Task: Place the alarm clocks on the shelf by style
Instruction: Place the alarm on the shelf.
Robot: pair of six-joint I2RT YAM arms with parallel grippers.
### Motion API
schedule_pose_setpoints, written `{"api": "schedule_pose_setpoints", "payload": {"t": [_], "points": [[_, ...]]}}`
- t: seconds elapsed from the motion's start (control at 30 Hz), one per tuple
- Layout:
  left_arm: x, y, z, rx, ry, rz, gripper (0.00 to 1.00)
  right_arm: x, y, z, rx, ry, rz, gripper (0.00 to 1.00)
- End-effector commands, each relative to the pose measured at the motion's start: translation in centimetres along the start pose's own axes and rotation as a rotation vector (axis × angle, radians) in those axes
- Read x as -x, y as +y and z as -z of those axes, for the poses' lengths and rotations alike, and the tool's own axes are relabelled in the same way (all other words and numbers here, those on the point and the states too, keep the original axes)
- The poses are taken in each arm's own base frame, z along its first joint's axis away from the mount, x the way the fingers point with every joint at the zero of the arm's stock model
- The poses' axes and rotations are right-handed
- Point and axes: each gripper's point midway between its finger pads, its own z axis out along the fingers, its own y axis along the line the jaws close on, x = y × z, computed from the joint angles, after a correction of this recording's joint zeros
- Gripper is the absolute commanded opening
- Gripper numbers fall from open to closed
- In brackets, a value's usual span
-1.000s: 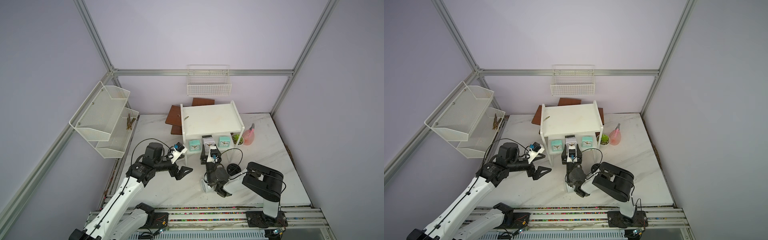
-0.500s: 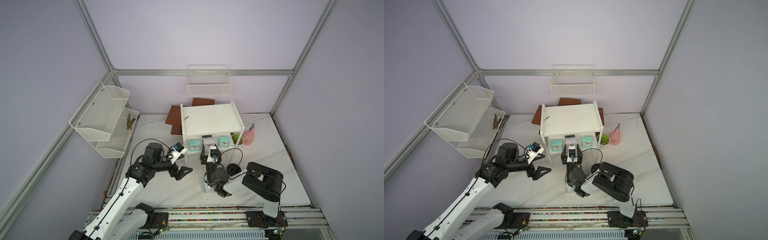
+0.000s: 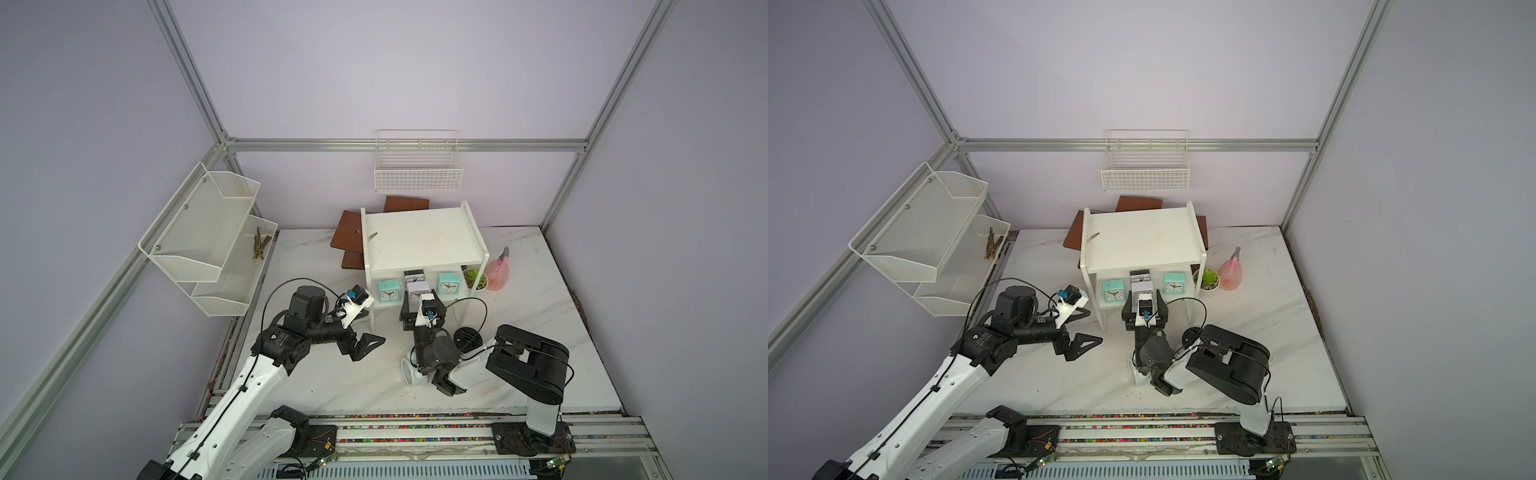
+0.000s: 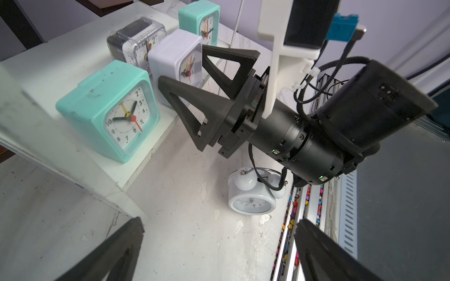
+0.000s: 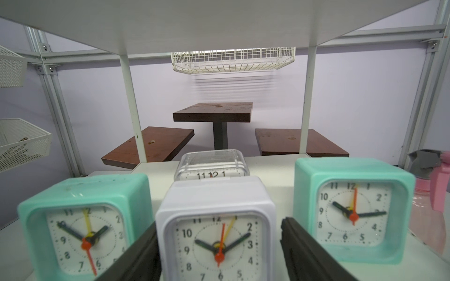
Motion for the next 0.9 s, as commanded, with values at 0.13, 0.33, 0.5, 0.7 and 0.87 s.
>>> {"api": "schedule_pose_setpoints", "payload": {"t": [0.13, 0.33, 0.5, 0.7, 0.87], "points": [[0.5, -0.1, 0.3, 0.0, -0.027, -0.034, 1.0, 4.0, -0.4, 1.6, 0.023, -0.064, -0.051, 0.89], [0.6, 0.0, 0.4, 0.008, -0.029, -0.036, 1.0, 4.2, -0.8, 2.4, 0.045, 0.027, -0.015, 0.91], [0.6, 0.1, 0.4, 0.016, -0.03, -0.038, 1.0, 3.6, -0.3, 2.8, 0.145, 0.223, -0.043, 0.88], [0.7, 0.6, 0.3, 0.039, -0.032, -0.038, 1.0, 3.4, -0.6, 4.1, 0.225, 0.414, -0.095, 0.82], [0.6, 0.9, 0.0, 0.044, -0.028, -0.035, 1.0, 1.6, -1.5, 5.6, 0.227, 0.595, -0.08, 0.82]]}}
